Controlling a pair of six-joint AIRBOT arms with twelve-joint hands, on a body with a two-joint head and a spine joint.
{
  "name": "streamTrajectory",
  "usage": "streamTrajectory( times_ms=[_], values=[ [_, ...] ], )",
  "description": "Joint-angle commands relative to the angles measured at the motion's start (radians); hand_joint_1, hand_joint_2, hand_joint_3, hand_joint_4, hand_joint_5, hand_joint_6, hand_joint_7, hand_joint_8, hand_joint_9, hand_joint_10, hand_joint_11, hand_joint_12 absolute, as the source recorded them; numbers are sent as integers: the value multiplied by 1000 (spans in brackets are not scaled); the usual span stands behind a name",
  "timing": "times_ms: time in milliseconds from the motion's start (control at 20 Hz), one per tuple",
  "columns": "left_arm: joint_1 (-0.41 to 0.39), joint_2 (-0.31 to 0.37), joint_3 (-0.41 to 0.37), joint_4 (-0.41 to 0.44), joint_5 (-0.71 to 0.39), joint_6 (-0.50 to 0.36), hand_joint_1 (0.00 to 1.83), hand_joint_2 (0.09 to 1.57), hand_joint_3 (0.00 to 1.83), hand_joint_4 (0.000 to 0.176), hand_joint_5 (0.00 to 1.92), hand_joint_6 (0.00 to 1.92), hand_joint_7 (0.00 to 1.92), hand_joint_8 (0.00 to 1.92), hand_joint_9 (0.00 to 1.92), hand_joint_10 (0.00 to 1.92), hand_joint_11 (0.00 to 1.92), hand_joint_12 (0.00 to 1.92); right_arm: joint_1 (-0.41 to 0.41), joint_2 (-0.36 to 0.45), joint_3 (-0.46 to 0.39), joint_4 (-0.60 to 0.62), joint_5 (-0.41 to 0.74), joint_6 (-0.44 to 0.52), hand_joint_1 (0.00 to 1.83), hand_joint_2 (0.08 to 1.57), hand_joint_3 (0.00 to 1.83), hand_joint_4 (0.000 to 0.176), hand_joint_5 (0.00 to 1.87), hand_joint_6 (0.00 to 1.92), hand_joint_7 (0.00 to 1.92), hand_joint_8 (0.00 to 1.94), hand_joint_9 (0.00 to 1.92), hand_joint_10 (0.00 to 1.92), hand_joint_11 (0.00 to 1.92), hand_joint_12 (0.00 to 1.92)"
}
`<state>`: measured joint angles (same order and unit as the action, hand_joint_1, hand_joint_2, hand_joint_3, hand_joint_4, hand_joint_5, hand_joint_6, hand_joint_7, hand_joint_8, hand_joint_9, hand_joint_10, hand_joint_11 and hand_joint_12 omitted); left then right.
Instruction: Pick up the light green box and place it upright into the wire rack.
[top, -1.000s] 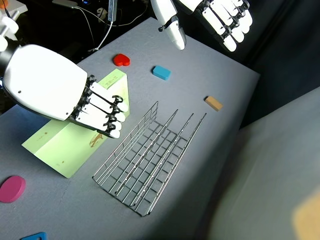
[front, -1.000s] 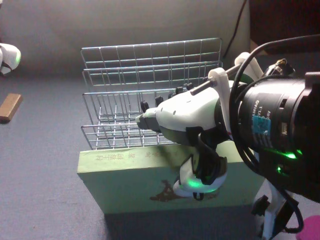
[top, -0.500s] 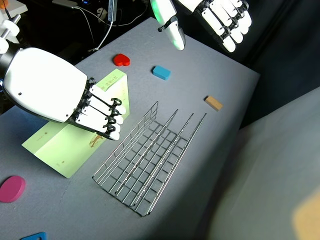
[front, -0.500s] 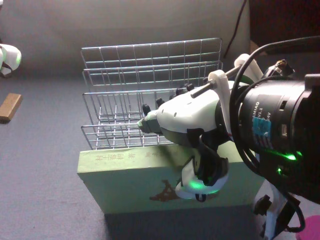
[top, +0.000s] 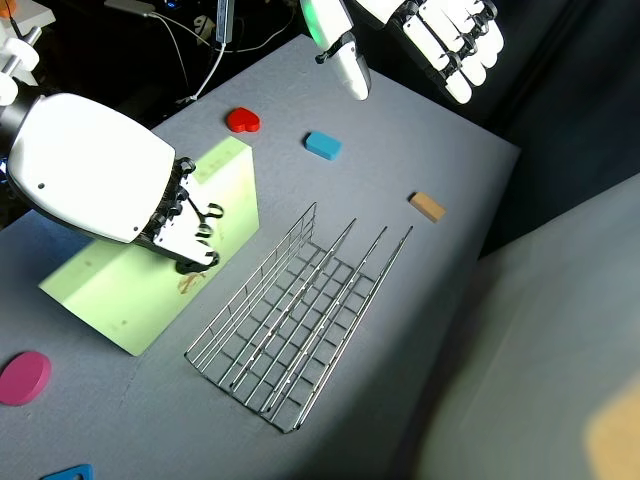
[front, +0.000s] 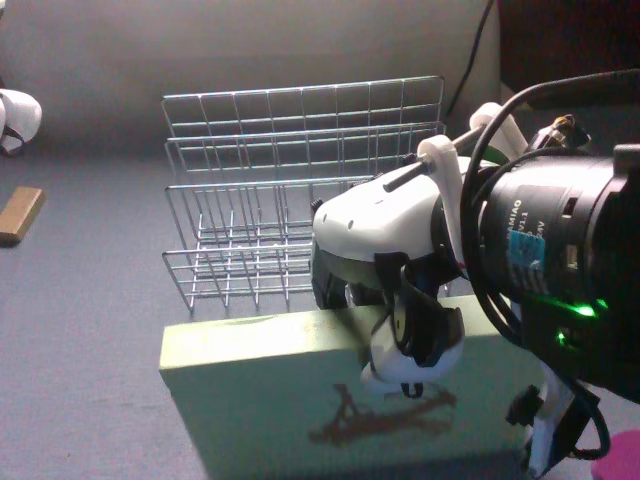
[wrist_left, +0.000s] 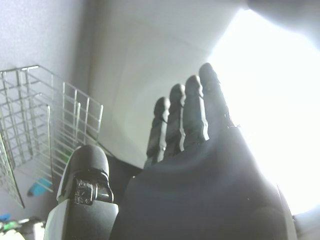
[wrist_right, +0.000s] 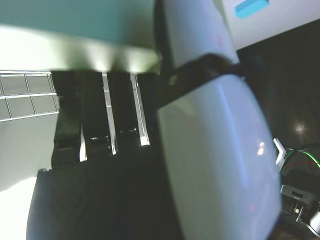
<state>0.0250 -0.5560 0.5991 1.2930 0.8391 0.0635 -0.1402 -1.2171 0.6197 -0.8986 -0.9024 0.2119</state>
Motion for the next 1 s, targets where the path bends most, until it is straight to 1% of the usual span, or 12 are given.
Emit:
streamTrajectory(
  times_ms=[0,150,350,450,500,650,750,950],
  values=[
    [-9,8,-3,86,-8,7,0,1381,0,0,49,0,58,0,0,0,0,121,14,0,0,-57,40,3,1243,1106,0,0,849,1212,1170,683,988,863,641,1598],
    [-10,8,-3,86,-7,7,0,1381,0,0,49,0,55,0,0,0,0,123,13,0,0,-58,42,3,1246,1097,0,0,881,1197,1194,649,1015,938,776,1531],
    [-13,8,-4,82,-4,7,0,1381,0,0,50,0,55,0,0,0,0,126,28,10,-1,-62,58,2,1243,1095,0,0,895,1166,1187,669,1041,954,794,1515],
    [-14,8,-5,81,-3,7,0,1382,0,0,50,0,51,0,0,0,0,125,56,26,-6,-73,74,1,1244,1094,0,0,895,1153,1189,680,1042,953,806,1515],
    [-14,11,-7,80,-1,9,0,1382,0,0,48,0,47,0,0,0,0,125,77,40,-16,-100,84,1,1244,1094,0,0,895,1150,1189,683,1043,953,810,1516],
    [-21,21,-13,69,2,40,0,1387,3,0,50,1,49,1,0,0,0,120,134,82,-64,-241,92,-5,1246,1093,0,0,895,1140,1191,693,1046,953,826,1523],
    [-34,25,-14,54,2,75,0,1387,3,0,50,1,49,1,0,0,0,119,170,105,-75,-253,95,-25,1245,1093,0,0,895,1139,1191,694,1046,953,826,1523],
    [-36,29,-18,52,2,79,0,1388,3,0,50,1,49,1,0,0,0,115,226,133,-72,-253,102,-46,1247,1093,0,0,890,1141,1194,694,1046,952,827,1523]
  ],
)
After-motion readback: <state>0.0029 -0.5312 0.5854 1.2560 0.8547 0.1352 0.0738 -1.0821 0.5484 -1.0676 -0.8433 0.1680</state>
